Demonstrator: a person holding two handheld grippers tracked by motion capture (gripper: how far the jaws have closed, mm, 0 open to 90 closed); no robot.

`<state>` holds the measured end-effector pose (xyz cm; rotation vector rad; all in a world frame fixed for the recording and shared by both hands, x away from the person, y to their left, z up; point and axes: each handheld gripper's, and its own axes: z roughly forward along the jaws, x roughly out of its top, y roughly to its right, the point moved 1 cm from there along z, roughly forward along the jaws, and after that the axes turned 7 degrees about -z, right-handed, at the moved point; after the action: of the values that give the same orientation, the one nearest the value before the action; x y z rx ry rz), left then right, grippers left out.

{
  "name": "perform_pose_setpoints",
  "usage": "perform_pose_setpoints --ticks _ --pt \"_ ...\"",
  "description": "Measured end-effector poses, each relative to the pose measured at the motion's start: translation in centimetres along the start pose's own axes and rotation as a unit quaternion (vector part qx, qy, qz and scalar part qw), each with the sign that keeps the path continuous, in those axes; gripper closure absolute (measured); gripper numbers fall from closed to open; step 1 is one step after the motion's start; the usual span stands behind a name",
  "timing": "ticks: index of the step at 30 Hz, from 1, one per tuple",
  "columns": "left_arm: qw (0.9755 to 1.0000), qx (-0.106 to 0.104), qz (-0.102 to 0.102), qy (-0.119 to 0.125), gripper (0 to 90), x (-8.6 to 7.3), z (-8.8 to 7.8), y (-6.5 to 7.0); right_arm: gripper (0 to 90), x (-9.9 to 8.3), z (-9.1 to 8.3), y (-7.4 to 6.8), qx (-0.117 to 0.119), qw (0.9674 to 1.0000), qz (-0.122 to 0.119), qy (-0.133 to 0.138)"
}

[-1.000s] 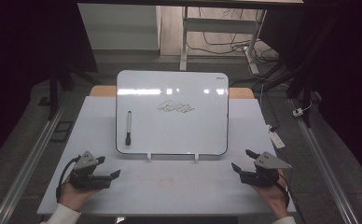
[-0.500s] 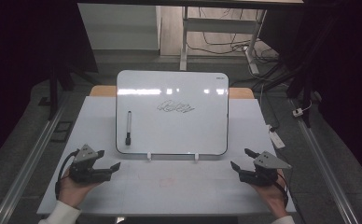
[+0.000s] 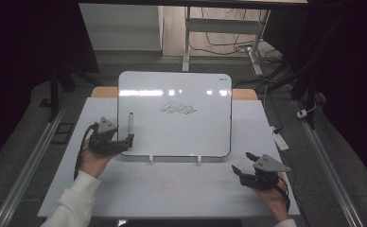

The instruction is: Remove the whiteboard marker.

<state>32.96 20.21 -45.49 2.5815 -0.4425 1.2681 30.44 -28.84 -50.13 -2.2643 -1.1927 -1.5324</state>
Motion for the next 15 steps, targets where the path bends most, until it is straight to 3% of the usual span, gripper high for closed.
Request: perform_pose_setpoints --ticks 6,15 --pt "0.9992 0.040 -0.003 0.009 40.7 1.8 1.9 -0.1 26.6 -0.1 0.0 0.1 -0.004 1.0000 0.005 -0.003" --pt "0.9986 0.051 -0.007 0.011 60.0 2.8 4.1 0.0 26.8 -0.1 0.2 0.0 -0.006 0.9999 0.008 -0.008"
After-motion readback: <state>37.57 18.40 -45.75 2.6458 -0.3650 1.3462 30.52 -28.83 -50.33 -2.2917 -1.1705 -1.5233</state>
